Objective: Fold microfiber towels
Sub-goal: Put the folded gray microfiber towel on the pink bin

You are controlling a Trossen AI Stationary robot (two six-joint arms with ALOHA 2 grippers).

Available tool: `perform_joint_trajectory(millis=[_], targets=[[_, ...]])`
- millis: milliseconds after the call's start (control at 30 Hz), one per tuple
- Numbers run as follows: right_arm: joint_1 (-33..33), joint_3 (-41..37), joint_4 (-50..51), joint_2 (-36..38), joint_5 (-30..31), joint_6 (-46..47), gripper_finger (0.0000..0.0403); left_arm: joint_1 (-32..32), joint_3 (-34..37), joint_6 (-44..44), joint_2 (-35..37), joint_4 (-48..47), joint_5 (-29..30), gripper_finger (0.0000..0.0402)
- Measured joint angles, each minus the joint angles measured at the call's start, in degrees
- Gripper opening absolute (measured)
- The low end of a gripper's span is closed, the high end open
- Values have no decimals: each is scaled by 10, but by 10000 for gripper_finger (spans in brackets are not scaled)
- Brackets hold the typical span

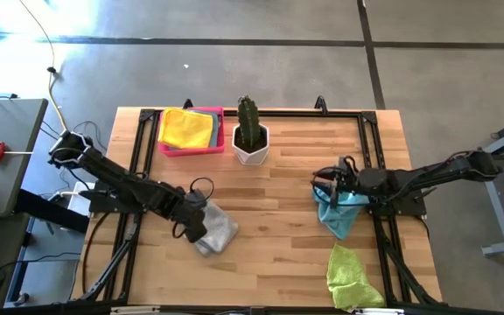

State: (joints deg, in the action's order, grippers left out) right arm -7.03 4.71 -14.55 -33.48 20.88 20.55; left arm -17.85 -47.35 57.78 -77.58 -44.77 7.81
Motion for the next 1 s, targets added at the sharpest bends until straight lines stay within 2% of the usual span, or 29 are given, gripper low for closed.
perform_joint_trajectory(millis=[267, 433, 767, 867, 1000], targets=[[0, 0, 66, -2, 0, 15, 156, 19, 16, 14, 0, -35, -19, 139], [0, 0, 75, -3, 0, 19, 156, 21, 40, 33, 0, -32, -41, 139], [0, 0, 77, -3, 0, 19, 156, 21, 52, 20, 0, -13, -39, 140], [0, 0, 79, -3, 0, 19, 156, 31, 71, 14, 4, 3, -46, 157], [0, 0, 79, -3, 0, 19, 156, 45, 106, 7, 33, 53, -55, 207]])
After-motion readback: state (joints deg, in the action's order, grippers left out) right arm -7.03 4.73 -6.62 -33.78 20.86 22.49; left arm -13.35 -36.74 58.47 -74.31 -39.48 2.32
